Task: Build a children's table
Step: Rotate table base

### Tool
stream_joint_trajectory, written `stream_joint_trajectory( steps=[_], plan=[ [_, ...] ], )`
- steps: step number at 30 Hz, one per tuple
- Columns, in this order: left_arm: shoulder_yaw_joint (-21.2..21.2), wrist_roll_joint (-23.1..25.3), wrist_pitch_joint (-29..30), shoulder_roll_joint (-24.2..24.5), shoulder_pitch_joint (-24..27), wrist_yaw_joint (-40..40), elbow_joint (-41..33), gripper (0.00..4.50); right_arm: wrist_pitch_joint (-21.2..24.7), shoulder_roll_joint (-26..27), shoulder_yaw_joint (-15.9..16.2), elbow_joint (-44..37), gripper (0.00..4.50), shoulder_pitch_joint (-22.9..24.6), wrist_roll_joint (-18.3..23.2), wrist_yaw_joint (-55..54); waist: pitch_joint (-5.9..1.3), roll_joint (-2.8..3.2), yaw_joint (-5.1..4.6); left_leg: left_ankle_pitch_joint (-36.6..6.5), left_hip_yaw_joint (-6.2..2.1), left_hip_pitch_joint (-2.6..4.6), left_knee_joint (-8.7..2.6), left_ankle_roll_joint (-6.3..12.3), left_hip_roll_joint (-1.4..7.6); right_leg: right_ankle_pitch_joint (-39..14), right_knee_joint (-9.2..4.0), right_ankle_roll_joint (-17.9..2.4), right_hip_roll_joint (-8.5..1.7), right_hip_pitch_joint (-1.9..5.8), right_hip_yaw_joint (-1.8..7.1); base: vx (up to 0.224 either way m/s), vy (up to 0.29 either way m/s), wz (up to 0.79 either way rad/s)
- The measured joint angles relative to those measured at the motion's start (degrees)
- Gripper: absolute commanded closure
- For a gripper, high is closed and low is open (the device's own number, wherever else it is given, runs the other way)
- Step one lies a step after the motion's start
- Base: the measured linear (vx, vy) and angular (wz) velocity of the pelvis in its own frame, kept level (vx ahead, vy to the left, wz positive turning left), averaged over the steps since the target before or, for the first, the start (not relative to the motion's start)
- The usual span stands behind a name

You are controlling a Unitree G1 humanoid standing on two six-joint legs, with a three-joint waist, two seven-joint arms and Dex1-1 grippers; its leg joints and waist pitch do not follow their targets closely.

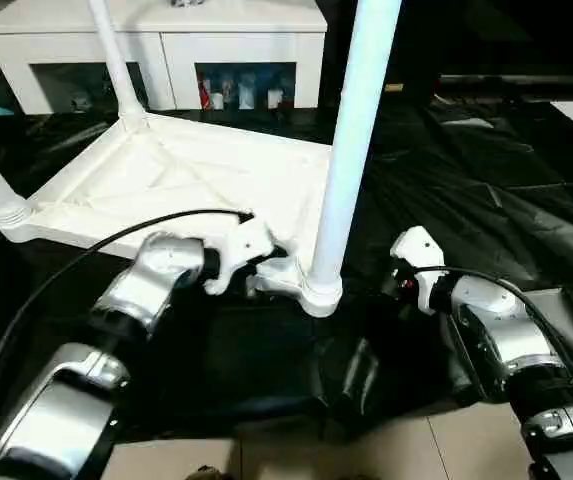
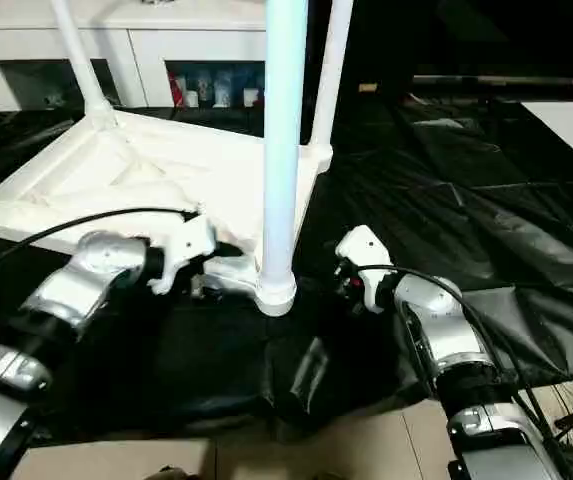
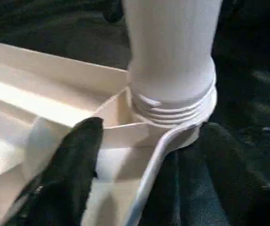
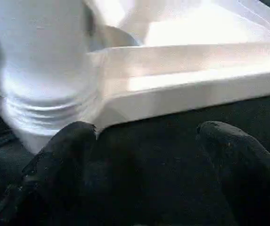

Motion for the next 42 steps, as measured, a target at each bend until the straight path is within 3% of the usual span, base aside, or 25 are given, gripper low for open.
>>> stream_joint_trajectory(
  steps=[7,13,24,33,42],
  plan=[
    [-1.6,3.2,-2.2,-0.6,-2.1,-0.3,5.8,1.33,1.8,-2.6,2.5,-6.6,0.46,4.6,0.9,6.9,-0.01,0.14,-0.2,0.0,-0.03,0.03,-0.01,0.0,0.01,0.0,0.01,0.0,0.01,0.01,-0.01,0.0,0.0,0.0],
    [-1.6,5.3,-3.9,-1.2,-3.7,1.2,10.5,1.87,3.7,-3.0,2.5,-9.9,0.46,5.4,1.8,8.0,-0.01,0.24,-0.15,0.0,-0.03,0.03,0.0,0.0,0.0,0.0,-0.01,0.0,0.0,0.02,0.0,0.0,0.0,0.0],
    [-1.6,6.6,-4.1,-1.6,-5.0,1.3,12.7,2.71,4.3,-3.0,3.1,-10.8,0.46,6.1,1.7,8.1,-0.01,0.24,-0.13,0.0,-0.03,0.0,-0.01,0.0,0.0,0.0,-0.05,0.0,0.0,0.01,0.0,0.0,0.0,0.0],
    [-0.4,6.2,4.2,-3.5,-5.4,0.9,11.6,3.4,4.2,-2.8,3.0,-10.6,0.46,6.0,1.6,6.4,-0.01,0.24,-0.71,0.0,-0.01,0.0,-0.05,0.02,-0.01,0.0,-0.09,0.0,0.0,-0.02,0.03,0.0,0.0,0.0],
    [1.3,5.9,14.3,-3.9,0.4,4.7,0.5,3.69,3.7,-1.9,2.3,-8.1,0.46,4.8,0.3,1.2,-0.32,0.72,-1.79,0.0,-0.01,0.15,-0.09,0.01,-0.02,0.0,-0.09,0.0,0.01,0.06,0.03,0.0,0.0,0.0]
  ],
)
